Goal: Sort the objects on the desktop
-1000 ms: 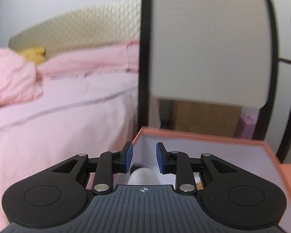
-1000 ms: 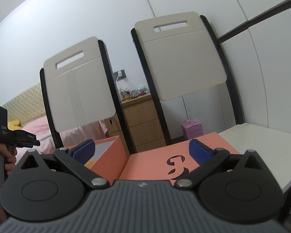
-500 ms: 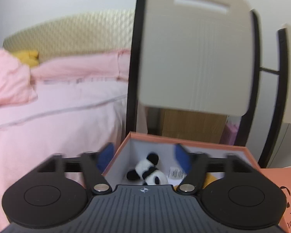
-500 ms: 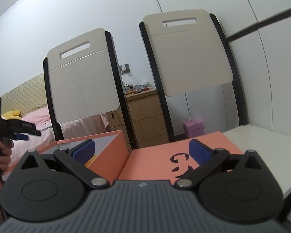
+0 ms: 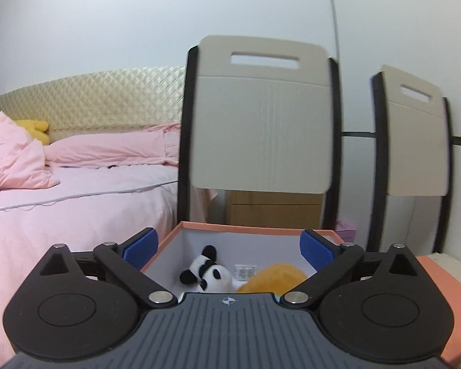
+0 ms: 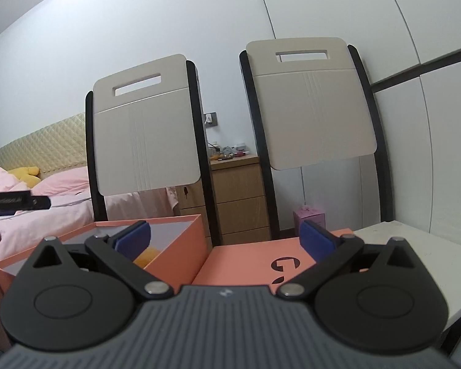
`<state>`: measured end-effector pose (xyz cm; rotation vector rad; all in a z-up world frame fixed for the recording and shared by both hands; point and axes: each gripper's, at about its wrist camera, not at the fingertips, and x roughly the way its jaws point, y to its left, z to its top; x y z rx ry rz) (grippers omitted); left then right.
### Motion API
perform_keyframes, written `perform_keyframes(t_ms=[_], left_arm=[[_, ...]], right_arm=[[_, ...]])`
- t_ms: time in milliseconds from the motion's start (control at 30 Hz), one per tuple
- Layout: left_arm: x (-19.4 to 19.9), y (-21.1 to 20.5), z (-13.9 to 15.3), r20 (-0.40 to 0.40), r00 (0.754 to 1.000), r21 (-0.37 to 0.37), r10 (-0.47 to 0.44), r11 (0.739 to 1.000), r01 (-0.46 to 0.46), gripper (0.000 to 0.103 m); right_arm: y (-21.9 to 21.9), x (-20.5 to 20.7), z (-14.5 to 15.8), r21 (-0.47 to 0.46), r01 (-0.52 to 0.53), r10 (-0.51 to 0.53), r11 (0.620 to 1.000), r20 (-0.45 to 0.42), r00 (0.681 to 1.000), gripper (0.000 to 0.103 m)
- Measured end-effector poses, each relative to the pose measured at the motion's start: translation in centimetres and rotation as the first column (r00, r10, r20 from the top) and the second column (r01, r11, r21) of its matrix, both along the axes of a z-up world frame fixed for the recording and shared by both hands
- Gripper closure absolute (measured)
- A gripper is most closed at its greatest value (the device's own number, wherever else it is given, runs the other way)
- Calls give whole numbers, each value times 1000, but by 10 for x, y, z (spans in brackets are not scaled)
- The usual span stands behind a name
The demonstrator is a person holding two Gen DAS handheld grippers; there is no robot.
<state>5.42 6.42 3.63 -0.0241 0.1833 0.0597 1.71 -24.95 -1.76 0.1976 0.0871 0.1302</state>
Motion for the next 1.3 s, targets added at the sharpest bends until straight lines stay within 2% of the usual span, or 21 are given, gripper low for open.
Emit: perform_keyframes(t_ms=[300,433,600,800,967,1200,1300], left_arm=[[-35,-14,-33,25,999,-5,-28,1000,28,0],[-43,-10,-38,48,999,-23,-25,999,26,0],[-51,-14,-42,106,994,3,-3,1000,3,0],[-50,-18,-46,90,996,43,-14,999,10,0],[-49,-15,-46,82,996,22,-16,1000,14,0],[-50,-20,-48,84,996,49,-22,999,18,0],[-50,-20,-47,74,997,24,-18,1000,16,0]], right_arm=[[6,-4,-3,-11,-27,27,1000,-1,1000,0],[10,-2,-6,2,-11,11,1000,2,1000,0],[17,0,-9,3,12,-12,1000,9,1000,0],[26,5,-10,-26,8,-7,1000,11,1000,0],[32,9,-10,-52,4,-3,999,11,1000,0],[37,11,-11,-55,-2,3,998,9,1000,0],[35,11,-11,-53,5,-4,999,10,1000,0]])
